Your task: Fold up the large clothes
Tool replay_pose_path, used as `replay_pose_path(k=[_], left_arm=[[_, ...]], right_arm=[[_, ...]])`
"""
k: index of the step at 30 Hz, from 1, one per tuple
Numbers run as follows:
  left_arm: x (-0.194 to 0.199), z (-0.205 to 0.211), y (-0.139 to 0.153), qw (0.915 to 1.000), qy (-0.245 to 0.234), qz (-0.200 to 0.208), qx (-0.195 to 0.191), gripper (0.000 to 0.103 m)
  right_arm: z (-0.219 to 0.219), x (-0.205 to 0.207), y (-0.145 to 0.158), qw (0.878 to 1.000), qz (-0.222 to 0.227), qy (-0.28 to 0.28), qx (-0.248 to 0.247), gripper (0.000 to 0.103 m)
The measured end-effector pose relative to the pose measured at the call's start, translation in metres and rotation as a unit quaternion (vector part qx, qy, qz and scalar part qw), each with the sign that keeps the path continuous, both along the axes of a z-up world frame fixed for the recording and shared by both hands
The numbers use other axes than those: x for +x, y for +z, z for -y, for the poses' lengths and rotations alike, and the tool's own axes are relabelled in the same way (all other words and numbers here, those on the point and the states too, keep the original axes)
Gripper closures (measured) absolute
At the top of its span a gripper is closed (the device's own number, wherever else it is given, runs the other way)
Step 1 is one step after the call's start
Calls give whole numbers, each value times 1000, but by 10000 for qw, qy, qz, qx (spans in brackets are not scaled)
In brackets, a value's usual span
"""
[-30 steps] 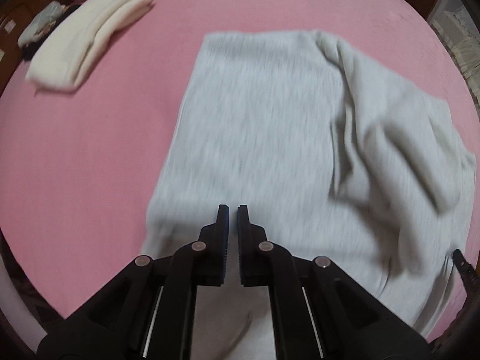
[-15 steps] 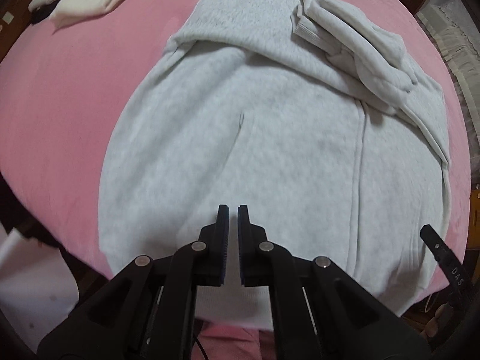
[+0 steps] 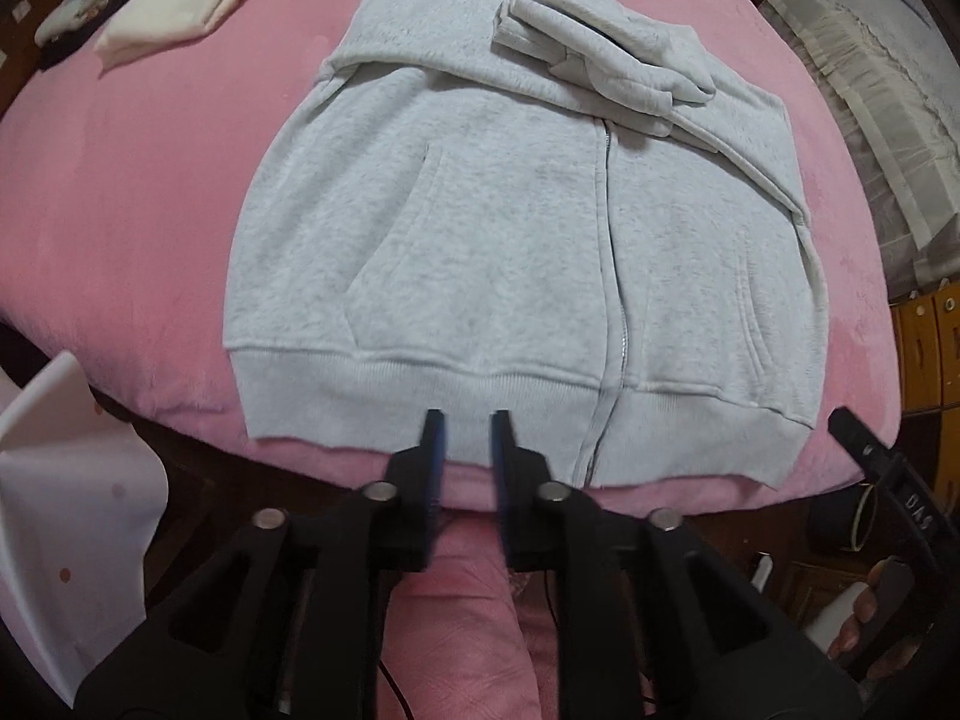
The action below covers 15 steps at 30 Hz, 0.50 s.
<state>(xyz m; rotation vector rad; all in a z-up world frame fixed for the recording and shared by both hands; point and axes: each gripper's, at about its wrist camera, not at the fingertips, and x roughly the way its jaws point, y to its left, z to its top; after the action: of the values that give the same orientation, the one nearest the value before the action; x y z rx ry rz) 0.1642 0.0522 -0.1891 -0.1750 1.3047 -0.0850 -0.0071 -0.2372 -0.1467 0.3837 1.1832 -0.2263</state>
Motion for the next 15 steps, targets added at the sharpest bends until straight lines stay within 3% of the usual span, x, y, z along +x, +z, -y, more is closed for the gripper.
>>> replay_pose_path(k=[2, 5, 8, 11, 15], left_arm=[[-4, -10, -1, 9999, 129, 15, -51, 58], [-11, -33, -9, 9995, 259, 23, -163, 52], [-12, -54, -27, 9983, 131, -76, -570, 43], [-10, -71, -46, 9944, -121, 32, -1053, 41], [-2, -92, -76, 9924, -83, 60, -1224, 41]], right_arm=[[8, -15, -7, 9998, -32, 7, 180, 18], [18, -25, -24, 9996, -95, -59, 257, 18], [35, -41, -39, 9992, 10, -184, 359, 18], [53, -54, -56, 9965, 215, -419, 694, 18], [64, -63, -67, 9972, 220, -244, 667, 18]])
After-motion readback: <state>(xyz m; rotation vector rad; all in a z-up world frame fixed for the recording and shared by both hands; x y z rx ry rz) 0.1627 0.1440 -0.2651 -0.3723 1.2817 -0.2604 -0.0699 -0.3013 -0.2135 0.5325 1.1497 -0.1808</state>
